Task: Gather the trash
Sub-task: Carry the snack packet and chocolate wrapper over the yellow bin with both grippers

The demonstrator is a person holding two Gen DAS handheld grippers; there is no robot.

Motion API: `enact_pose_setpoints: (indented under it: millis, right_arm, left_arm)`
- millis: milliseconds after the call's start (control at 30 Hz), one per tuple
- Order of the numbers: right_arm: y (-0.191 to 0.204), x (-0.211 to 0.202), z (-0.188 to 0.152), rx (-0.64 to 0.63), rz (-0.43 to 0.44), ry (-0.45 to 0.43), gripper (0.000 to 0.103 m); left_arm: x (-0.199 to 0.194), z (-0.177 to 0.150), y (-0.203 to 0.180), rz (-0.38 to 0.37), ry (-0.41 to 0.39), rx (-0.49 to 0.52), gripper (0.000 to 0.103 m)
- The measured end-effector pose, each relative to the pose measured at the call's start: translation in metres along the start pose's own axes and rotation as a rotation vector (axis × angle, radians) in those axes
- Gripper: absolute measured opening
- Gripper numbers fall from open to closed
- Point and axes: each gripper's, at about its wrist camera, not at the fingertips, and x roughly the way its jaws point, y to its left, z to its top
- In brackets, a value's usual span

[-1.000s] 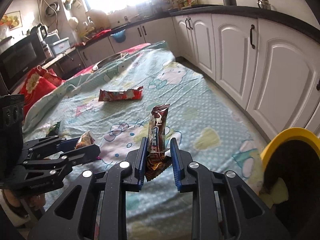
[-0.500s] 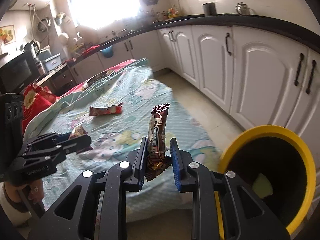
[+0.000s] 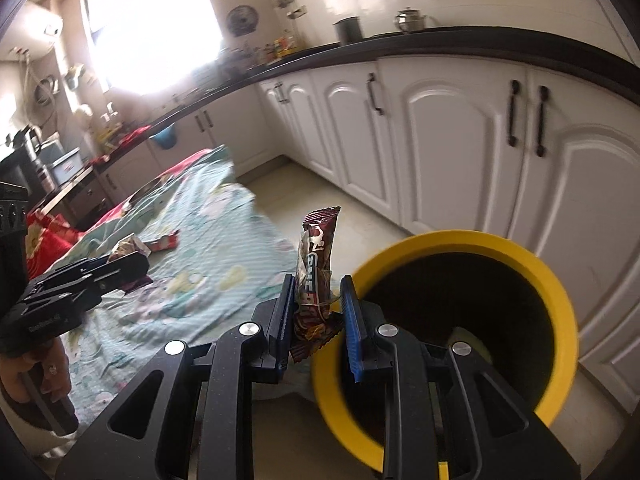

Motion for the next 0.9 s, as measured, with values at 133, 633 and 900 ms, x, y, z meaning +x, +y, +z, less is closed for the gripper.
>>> enact_pose_setpoints:
  millis: [133, 633, 900]
  right_arm:
    - [-0.019, -0.01, -0.004, 0.03, -0.038, -0.017, 0.022]
    - [-0.076, -0.026, -0.035, 0.136, -0.141, -0.004, 0.022]
    - [-0.094, -0.03, -0.05, 0.187, -0.17, 0.018, 0.022]
  left_arm:
    - [0.011, 0.005, -0.02, -0.025, 0.007, 0.031, 0.027]
    - [0.048, 0.007, -0.077, -0.088, 0.042, 0.137, 0.027]
    - [0.078, 0.004, -0.097, -0.134, 0.094, 0.138, 0.027]
